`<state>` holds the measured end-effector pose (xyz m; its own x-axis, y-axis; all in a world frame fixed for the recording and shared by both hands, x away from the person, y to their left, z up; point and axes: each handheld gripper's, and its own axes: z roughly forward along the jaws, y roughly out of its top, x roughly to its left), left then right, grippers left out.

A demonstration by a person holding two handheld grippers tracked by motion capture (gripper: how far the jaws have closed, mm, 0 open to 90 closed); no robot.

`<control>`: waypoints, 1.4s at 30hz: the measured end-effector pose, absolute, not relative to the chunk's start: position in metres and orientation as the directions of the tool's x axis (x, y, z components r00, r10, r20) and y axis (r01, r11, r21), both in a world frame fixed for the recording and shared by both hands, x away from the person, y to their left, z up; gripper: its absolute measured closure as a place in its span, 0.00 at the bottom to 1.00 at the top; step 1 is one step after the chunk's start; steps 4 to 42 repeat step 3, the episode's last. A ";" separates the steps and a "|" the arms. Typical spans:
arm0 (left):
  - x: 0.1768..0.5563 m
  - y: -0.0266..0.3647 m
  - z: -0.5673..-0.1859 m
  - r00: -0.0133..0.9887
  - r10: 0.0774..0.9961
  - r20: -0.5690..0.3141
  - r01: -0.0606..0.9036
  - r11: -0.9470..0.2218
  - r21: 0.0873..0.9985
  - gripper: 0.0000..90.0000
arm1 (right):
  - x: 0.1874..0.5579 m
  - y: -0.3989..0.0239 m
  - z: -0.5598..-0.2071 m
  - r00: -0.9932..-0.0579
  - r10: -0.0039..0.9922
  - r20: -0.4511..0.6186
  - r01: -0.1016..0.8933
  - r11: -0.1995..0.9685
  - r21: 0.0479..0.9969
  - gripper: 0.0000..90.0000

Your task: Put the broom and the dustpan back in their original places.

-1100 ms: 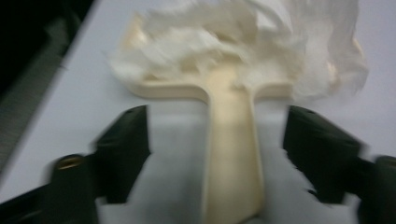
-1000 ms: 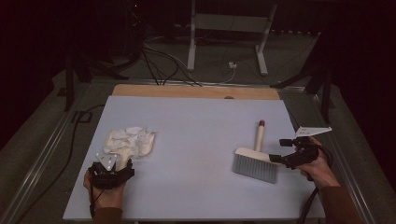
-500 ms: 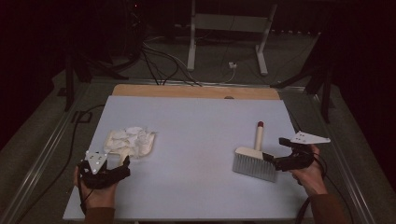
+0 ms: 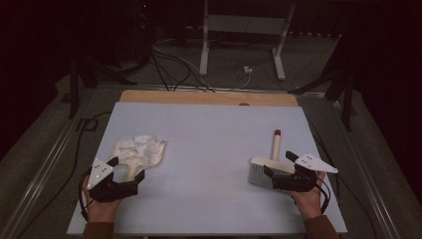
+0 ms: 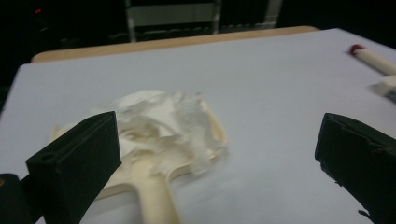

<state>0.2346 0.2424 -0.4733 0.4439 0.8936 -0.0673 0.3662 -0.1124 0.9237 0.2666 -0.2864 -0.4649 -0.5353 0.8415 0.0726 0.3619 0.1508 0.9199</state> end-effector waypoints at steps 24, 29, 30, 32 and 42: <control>0.234 0.243 -0.472 0.461 0.885 -0.072 0.358 -0.111 0.927 0.01 | 0.264 -0.283 -0.467 -0.532 0.844 0.069 0.347 0.143 0.927 0.00; 0.234 0.243 -0.472 0.461 0.885 -0.072 0.358 -0.111 0.927 0.01 | 0.264 -0.283 -0.467 -0.532 0.844 0.069 0.347 0.143 0.927 0.00; 0.234 0.243 -0.472 0.461 0.885 -0.072 0.358 -0.111 0.927 0.01 | 0.264 -0.283 -0.467 -0.532 0.844 0.069 0.347 0.143 0.927 0.00; 0.234 0.243 -0.472 0.461 0.885 -0.072 0.358 -0.111 0.927 0.01 | 0.264 -0.283 -0.467 -0.532 0.844 0.069 0.347 0.143 0.927 0.00; 0.234 0.243 -0.472 0.461 0.885 -0.072 0.358 -0.111 0.927 0.01 | 0.264 -0.283 -0.467 -0.532 0.844 0.069 0.347 0.143 0.927 0.00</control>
